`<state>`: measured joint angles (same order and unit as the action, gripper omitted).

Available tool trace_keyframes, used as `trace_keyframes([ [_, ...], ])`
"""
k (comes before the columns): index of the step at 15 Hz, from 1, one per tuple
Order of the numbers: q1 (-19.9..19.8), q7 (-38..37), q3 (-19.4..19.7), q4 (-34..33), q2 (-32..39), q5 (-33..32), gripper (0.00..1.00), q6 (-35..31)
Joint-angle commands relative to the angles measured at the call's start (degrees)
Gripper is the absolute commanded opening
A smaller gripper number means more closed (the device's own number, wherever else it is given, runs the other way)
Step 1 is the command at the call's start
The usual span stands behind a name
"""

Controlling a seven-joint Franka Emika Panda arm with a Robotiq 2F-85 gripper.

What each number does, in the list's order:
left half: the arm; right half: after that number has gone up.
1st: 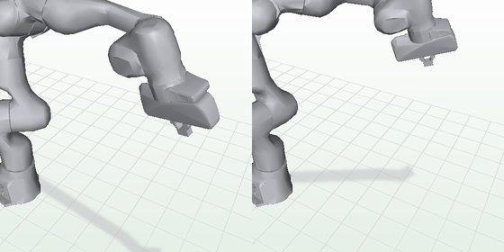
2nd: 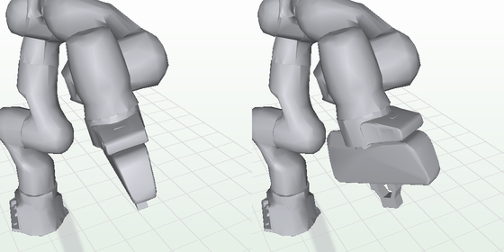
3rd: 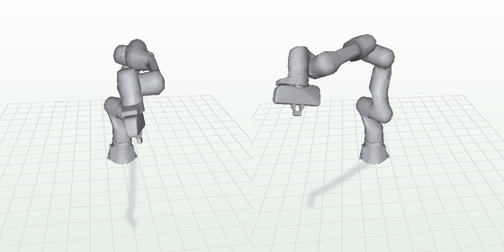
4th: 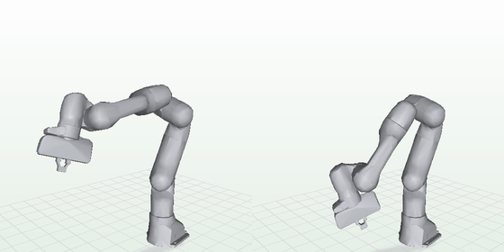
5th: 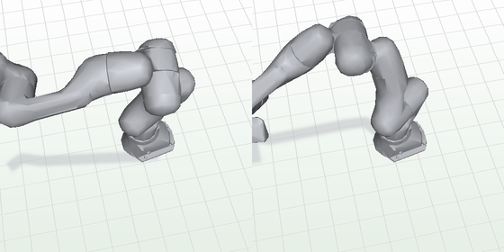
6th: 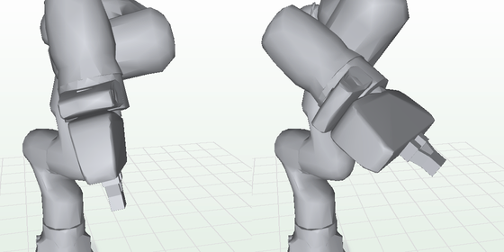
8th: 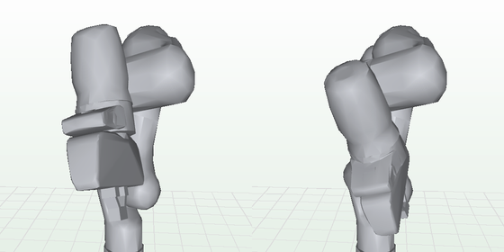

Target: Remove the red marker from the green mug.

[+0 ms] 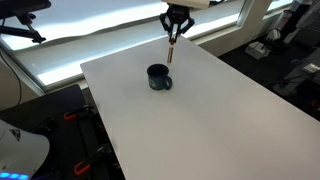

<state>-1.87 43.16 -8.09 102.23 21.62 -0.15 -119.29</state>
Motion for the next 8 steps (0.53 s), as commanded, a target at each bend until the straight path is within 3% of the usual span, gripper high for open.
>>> trace_keyframes([
  [1, -0.3, -1.4, 1.4, 4.5, -3.5, 0.6, 0.04, -2.4],
  [8, -3.8, 1.3, 4.1, 8.9, -5.1, 1.2, 0.04, -3.9],
])
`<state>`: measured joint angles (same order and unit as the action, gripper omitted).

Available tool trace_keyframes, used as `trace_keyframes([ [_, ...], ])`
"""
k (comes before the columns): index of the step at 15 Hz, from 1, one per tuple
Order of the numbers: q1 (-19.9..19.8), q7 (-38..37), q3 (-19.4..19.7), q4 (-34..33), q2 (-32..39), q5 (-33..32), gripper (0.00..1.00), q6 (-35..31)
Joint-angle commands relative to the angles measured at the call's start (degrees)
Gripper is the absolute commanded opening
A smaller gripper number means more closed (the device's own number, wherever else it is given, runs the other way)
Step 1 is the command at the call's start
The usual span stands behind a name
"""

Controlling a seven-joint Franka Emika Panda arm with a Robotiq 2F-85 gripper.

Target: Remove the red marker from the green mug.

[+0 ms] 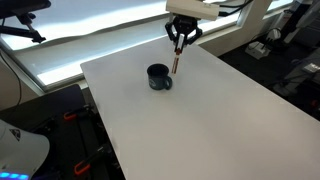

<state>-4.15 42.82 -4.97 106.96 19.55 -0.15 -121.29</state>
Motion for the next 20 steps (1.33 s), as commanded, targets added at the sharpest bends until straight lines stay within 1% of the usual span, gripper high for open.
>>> trace_keyframes([
  [1, -2.2, 2.4, 1.4, 4.9, -3.3, 1.3, 0.04, -2.0],
  [4, -4.3, 5.3, 2.5, 6.0, -3.1, 1.7, 0.04, -2.1],
  [9, -6.4, 11.8, 3.0, 5.7, 1.6, 2.6, 0.04, -3.1],
  [14, -6.5, 16.9, 2.2, 4.3, 7.6, 2.4, 0.04, -2.9],
  [20, -6.3, 18.1, 1.6, 1.2, 13.0, 1.9, 0.04, -1.6],
])
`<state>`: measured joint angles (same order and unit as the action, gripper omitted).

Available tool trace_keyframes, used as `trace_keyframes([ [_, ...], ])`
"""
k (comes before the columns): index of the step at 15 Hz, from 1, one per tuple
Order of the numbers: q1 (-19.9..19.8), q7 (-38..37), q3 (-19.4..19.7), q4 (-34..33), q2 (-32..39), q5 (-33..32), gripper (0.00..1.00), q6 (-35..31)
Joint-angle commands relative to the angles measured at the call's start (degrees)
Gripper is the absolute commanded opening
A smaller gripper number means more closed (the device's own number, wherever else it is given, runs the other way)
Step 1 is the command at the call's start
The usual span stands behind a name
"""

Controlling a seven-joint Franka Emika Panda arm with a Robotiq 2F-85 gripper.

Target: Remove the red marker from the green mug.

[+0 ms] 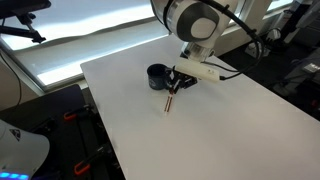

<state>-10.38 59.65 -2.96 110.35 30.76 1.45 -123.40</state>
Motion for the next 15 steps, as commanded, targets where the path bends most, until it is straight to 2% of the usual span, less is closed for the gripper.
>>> trace_keyframes([
  [1, -0.3, 1.6, -0.8, -2.7, 2.3, 0.6, 0.04, 0.8],
  [2, -0.4, 1.8, -1.0, -3.2, 2.8, 0.6, 0.40, 1.4],
  [3, -0.3, 1.8, -1.0, -3.5, 3.1, 0.3, 0.40, 1.5],
  [4, 0.0, 0.1, -0.5, -2.0, 2.5, 0.0, 0.23, 0.2],
  [6, 0.0, 0.4, -0.6, -2.6, 3.1, 0.0, 0.39, 0.2],
  [7, 0.0, 0.7, -0.6, -2.7, 3.2, 0.0, 0.41, 0.2],
  [15, 0.0, 0.7, -0.6, -2.8, 3.3, 0.0, 0.41, 0.2],
])
